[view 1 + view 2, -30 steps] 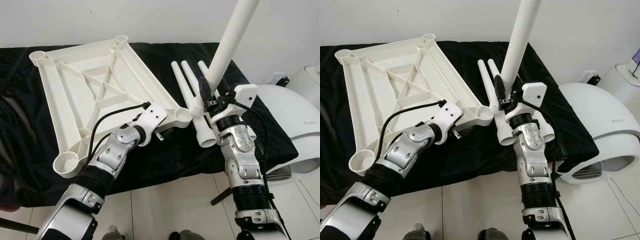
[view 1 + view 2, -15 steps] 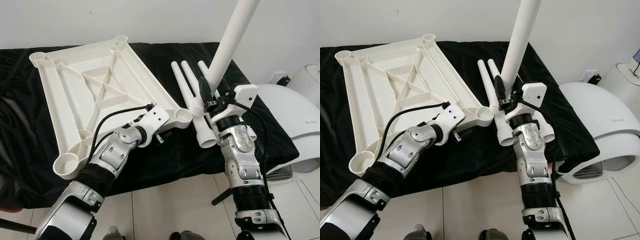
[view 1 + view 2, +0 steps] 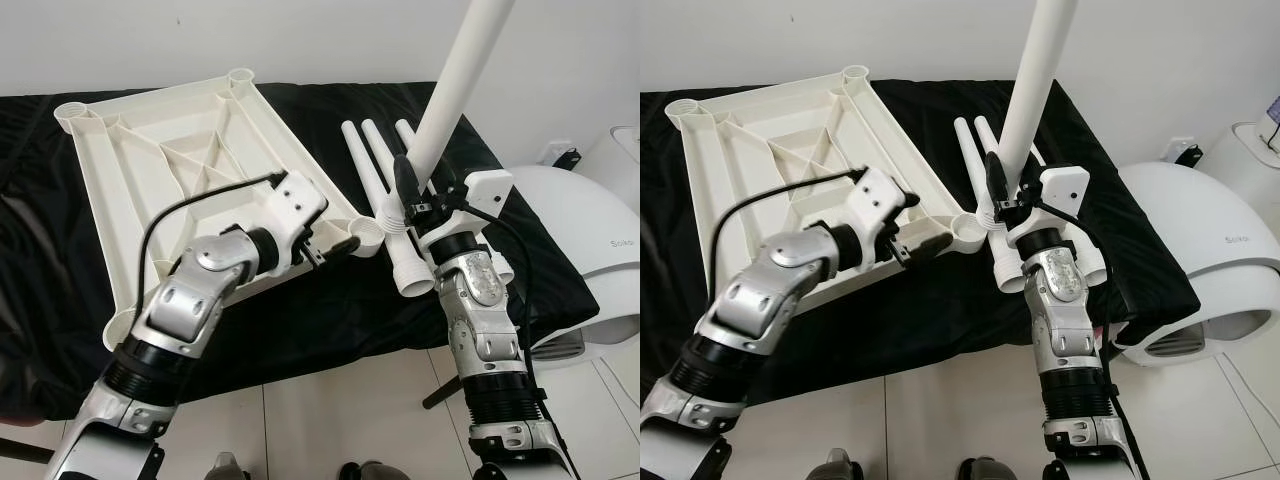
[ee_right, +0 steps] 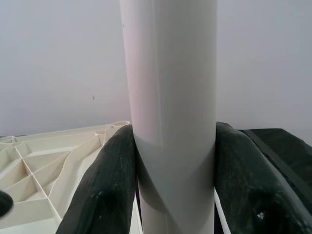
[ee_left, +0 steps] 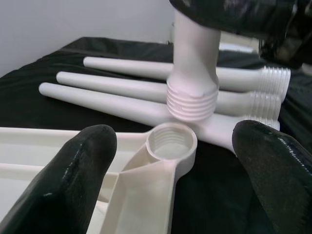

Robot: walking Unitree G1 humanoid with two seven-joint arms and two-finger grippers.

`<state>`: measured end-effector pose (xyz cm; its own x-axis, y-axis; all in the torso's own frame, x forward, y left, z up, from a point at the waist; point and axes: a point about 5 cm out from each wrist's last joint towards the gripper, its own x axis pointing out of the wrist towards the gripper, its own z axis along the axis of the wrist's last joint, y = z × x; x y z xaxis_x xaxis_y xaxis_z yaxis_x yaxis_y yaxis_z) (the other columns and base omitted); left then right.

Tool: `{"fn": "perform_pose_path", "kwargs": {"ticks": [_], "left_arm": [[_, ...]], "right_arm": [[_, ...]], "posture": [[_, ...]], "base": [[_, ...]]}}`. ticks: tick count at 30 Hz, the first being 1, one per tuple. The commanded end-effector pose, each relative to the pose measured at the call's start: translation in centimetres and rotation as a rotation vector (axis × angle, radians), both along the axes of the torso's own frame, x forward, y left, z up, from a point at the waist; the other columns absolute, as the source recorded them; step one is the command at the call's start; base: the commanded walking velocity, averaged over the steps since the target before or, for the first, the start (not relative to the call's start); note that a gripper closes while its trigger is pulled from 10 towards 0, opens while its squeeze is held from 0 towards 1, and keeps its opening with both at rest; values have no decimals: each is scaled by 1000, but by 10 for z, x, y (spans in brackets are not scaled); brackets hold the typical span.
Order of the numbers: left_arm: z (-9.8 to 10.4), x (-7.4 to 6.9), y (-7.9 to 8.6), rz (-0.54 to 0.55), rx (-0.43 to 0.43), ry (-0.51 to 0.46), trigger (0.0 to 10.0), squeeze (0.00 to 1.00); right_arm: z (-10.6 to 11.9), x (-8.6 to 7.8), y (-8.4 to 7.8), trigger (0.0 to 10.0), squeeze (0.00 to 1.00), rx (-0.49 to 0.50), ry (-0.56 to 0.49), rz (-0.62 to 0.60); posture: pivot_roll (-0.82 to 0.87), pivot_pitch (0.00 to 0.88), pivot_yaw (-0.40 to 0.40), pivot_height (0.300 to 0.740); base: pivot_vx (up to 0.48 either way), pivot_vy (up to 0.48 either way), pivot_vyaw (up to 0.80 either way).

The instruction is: Building children table

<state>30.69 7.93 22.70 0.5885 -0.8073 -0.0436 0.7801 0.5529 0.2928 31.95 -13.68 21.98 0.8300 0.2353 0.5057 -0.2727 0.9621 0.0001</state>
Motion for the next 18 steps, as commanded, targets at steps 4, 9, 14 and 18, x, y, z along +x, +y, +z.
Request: {"fn": "perform_pose_path", "kwargs": {"ticks": [4,9,14,18], "left_arm": [[5,4,19,180,-129,-32,10000,0],[8,3,44,432,-269,-95,10000,0],[13,-8,62,602,-378,-138,10000,0],[11,-14,73,692,-410,-170,10000,0]], "right_arm": [[-5,2,6,10000,0,27,39,44],[-12,4,11,10000,0,39,84,75],[-16,2,15,10000,0,18,97,84],[-18,1,17,10000,0,9,98,85]], "posture": [[106,141,-46,740],[116,147,-58,740],[119,151,-63,740],[124,155,-67,740]], "base": [[0,0,0],[0,0,0],[0,0,0],[0,0,0]]}}
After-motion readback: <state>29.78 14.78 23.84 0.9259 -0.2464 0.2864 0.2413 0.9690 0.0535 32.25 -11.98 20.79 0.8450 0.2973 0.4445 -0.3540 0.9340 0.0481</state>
